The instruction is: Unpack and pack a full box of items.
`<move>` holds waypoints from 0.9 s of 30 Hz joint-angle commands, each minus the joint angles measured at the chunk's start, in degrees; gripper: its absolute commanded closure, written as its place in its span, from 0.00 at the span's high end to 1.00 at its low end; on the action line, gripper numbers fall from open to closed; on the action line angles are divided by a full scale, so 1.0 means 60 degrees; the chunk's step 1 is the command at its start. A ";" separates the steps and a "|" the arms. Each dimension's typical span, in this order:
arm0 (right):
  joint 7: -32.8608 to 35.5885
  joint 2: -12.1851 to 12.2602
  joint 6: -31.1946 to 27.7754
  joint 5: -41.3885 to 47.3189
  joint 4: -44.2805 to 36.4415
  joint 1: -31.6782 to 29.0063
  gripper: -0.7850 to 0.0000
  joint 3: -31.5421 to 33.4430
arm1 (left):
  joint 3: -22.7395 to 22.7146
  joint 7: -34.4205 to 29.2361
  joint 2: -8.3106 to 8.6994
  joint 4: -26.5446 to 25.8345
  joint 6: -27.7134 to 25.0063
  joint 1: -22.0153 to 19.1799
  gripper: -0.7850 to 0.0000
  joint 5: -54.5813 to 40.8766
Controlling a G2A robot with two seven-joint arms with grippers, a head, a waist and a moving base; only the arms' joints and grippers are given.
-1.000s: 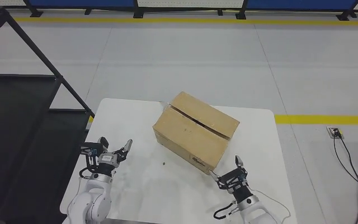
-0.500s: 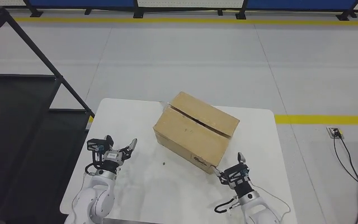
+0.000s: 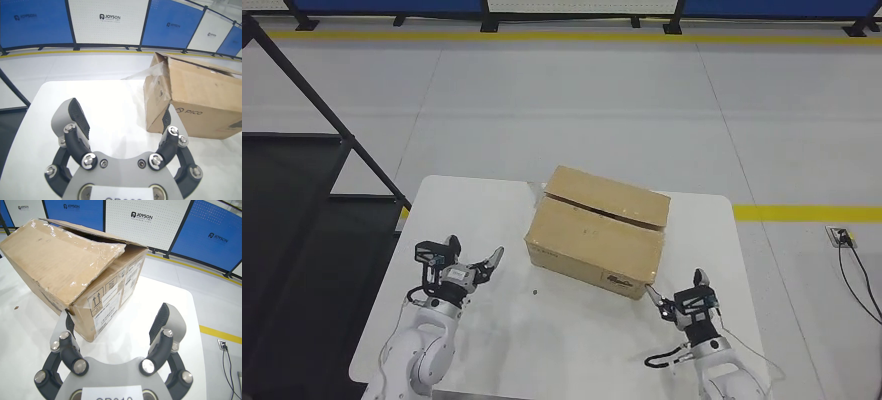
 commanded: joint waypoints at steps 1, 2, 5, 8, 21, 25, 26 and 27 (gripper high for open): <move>-0.0053 0.0013 -0.0115 0.0097 0.0004 -0.0032 1.00 0.0134 | -0.0002 0.0005 -0.0001 0.0011 0.0026 -0.0005 1.00 -0.0005; -0.0091 0.0020 -0.0186 0.0155 -0.0014 -0.0066 1.00 0.0198 | -0.0002 0.0005 -0.0001 0.0011 0.0026 -0.0005 1.00 -0.0005; -0.0278 0.0055 -0.0389 0.0127 -0.0203 -0.0285 1.00 0.0406 | -0.0002 0.0005 -0.0001 0.0011 0.0026 -0.0005 1.00 -0.0005; -0.0632 0.0111 -0.0881 0.0099 -0.0533 -0.0618 1.00 0.0643 | -0.0027 0.0005 -0.0002 0.0007 0.0066 0.0026 1.00 -0.0037; -0.1011 0.0318 -0.2863 0.0058 -0.1647 -0.1491 1.00 0.1415 | 0.1246 0.0052 -0.0408 0.2704 0.1140 -0.2288 1.00 -0.0377; -0.1062 0.0310 -0.2879 0.0239 -0.1650 -0.1498 1.00 0.1402 | 0.1766 0.0215 -0.0559 0.3609 0.1082 -0.2941 1.00 -0.0278; -0.1094 0.0311 -0.2968 0.0406 -0.1591 -0.1494 1.00 0.1426 | 0.1884 0.0265 -0.0595 0.3804 0.1048 -0.3076 1.00 -0.0252; -0.1091 0.0312 -0.3037 0.0631 -0.1494 -0.1463 1.00 0.1488 | 0.1986 0.0328 -0.0628 0.3987 0.1019 -0.3193 1.00 -0.0229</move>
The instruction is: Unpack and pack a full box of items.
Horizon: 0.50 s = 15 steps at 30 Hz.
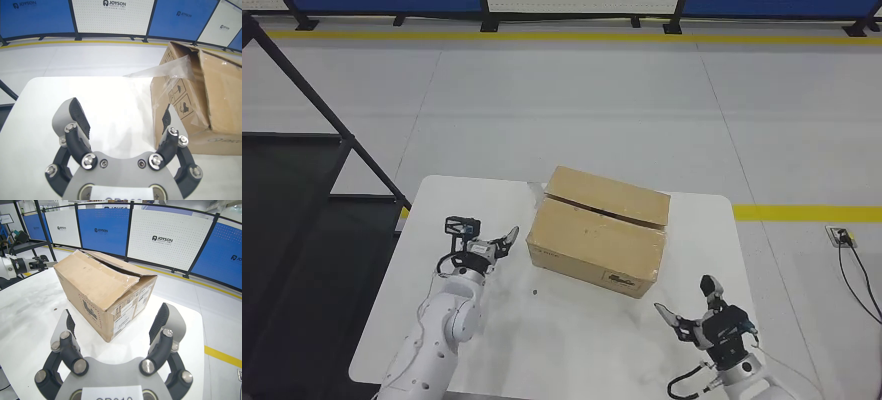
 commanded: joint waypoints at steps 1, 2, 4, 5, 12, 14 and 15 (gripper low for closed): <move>0.0023 0.0001 -0.0133 0.0491 0.0192 0.0075 1.00 0.0118 | 0.0197 0.0125 -0.0065 0.0368 -0.0027 -0.0224 1.00 0.0022; 0.0065 0.0002 -0.0274 0.0782 0.0297 0.0136 1.00 0.0168 | 0.0273 0.0189 -0.0096 0.0497 -0.0047 -0.0308 1.00 0.0016; 0.0143 0.0019 -0.0718 0.1387 0.0560 0.0304 1.00 0.0322 | 0.0368 0.0280 -0.0144 0.0709 -0.0080 -0.0439 1.00 -0.0028; 0.0181 0.0032 -0.1002 0.1687 0.0694 0.0398 1.00 0.0395 | 0.0401 0.0319 -0.0164 0.0794 -0.0093 -0.0489 1.00 -0.0040; 0.1006 0.0112 -0.2279 0.3628 0.1889 0.1338 1.00 0.0812 | 0.0522 0.0585 -0.0208 0.1039 -0.0597 -0.0560 1.00 0.0071; 0.1291 0.0115 -0.2405 0.4018 0.2224 0.1676 1.00 0.0755 | 0.0502 0.0637 -0.0206 0.1004 -0.0711 -0.0505 1.00 0.0064; 0.1426 0.0115 -0.2399 0.4203 0.2429 0.1859 1.00 0.0739 | 0.0488 0.0660 -0.0203 0.0975 -0.0780 -0.0471 1.00 0.0061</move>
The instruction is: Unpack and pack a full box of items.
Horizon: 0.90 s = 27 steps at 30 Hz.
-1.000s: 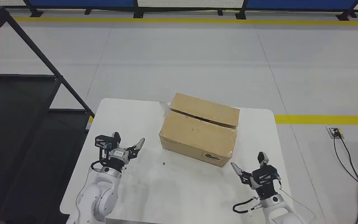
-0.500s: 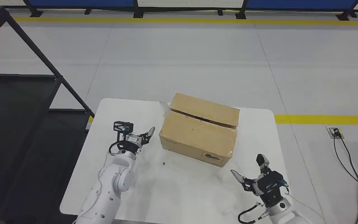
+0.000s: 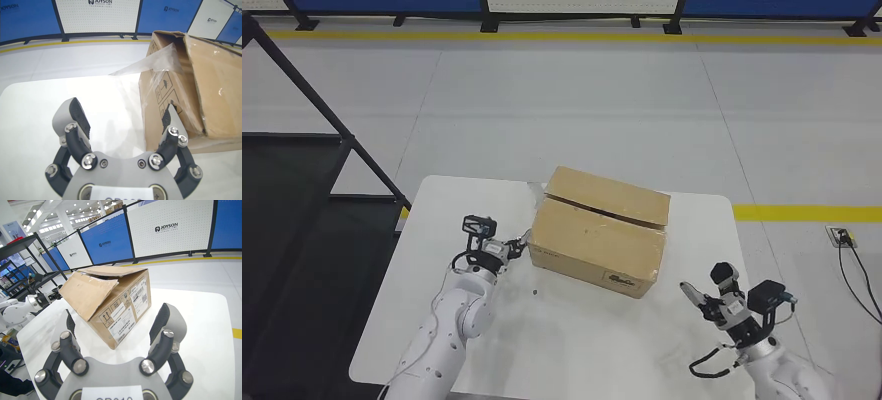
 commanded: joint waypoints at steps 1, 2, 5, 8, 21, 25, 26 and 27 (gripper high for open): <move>0.0278 0.0000 -0.0064 0.0349 0.0367 0.0364 1.00 -0.0074 | -0.0034 0.0049 0.0008 -0.0066 -0.0128 0.0070 1.00 -0.0010; 0.0386 -0.0002 -0.0241 0.0583 0.0537 0.0525 1.00 -0.0142 | -0.0054 0.0065 0.0013 -0.0104 -0.0191 0.0108 1.00 -0.0010; 0.0675 0.0005 -0.1275 0.1680 0.1145 0.1011 1.00 -0.0289 | -0.0116 0.0109 0.0034 -0.0235 -0.0452 0.0229 1.00 -0.0027; 0.1285 0.0074 -0.2397 0.2508 0.1822 0.1530 1.00 -0.0285 | -0.0171 0.0134 0.0063 -0.0379 -0.0715 0.0355 1.00 0.0028; 0.2459 0.0328 -0.3083 0.2660 0.2317 0.2258 1.00 0.0186 | -0.0358 0.0105 0.0150 -0.0818 -0.1450 0.0863 1.00 0.0110; 0.2459 0.0328 -0.3083 0.2660 0.2317 0.2258 1.00 0.0186 | -0.0439 0.0113 0.0169 -0.0968 -0.1467 0.0984 1.00 0.0113; 0.2459 0.0328 -0.3083 0.2660 0.2317 0.2258 1.00 0.0186 | -0.0473 0.0127 0.0172 -0.1006 -0.1453 0.1014 1.00 0.0083; 0.2459 0.0328 -0.3083 0.2660 0.2317 0.2258 1.00 0.0186 | -0.0525 0.0159 0.0176 -0.1040 -0.1410 0.1046 1.00 0.0031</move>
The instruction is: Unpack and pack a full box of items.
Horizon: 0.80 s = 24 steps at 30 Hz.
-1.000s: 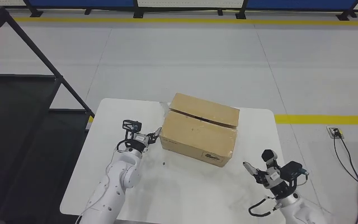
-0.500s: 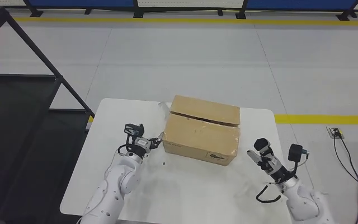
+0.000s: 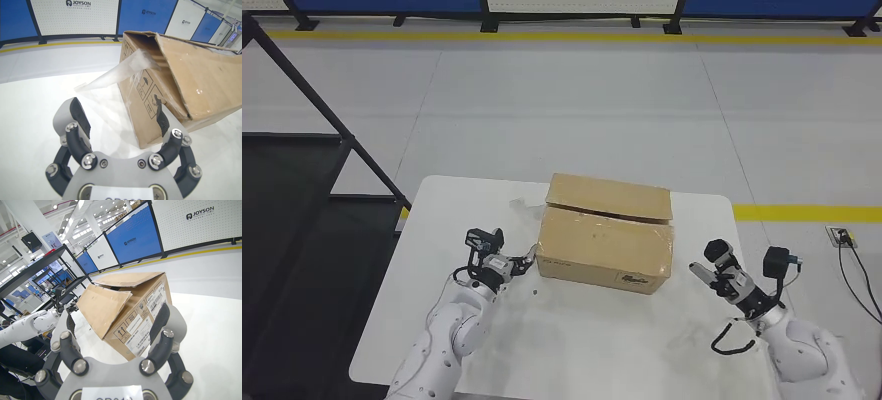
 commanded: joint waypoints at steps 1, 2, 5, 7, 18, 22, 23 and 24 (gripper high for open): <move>-0.0005 -0.0004 0.0094 0.0030 -0.0043 -0.0026 1.00 -0.0025 | -0.0106 0.0072 0.0006 -0.0081 0.0102 0.0069 1.00 -0.0112; 0.0053 -0.0012 0.0204 0.0172 -0.0104 -0.0040 1.00 -0.0103 | -0.0158 0.0099 0.0010 -0.0125 0.0142 0.0108 1.00 -0.0168; 0.0497 -0.0007 0.0567 0.0920 0.0020 0.0230 1.00 -0.0254 | -0.0393 0.0200 0.0036 -0.0245 0.0256 0.0229 1.00 -0.0367; 0.1081 0.0016 0.0563 0.1615 0.0268 0.0556 1.00 -0.0390 | -0.0587 0.0286 0.0062 -0.0340 0.0328 0.0349 1.00 -0.0491; 0.5061 0.0197 0.0470 0.5727 0.2127 0.2541 1.00 -0.1272 | -0.1529 0.0390 0.0250 -0.0871 0.0330 0.1089 1.00 -0.0695; 0.5905 0.0225 0.0788 0.6179 0.2523 0.3010 1.00 -0.1597 | -0.1646 0.0380 0.0270 -0.1059 0.0313 0.1245 1.00 -0.0781; 0.6073 0.0232 0.0855 0.6276 0.2605 0.3102 1.00 -0.1664 | -0.1665 0.0376 0.0273 -0.1105 0.0317 0.1272 1.00 -0.0789; 0.6222 0.0238 0.0888 0.6349 0.2666 0.3184 1.00 -0.1729 | -0.1678 0.0376 0.0274 -0.1144 0.0317 0.1298 1.00 -0.0816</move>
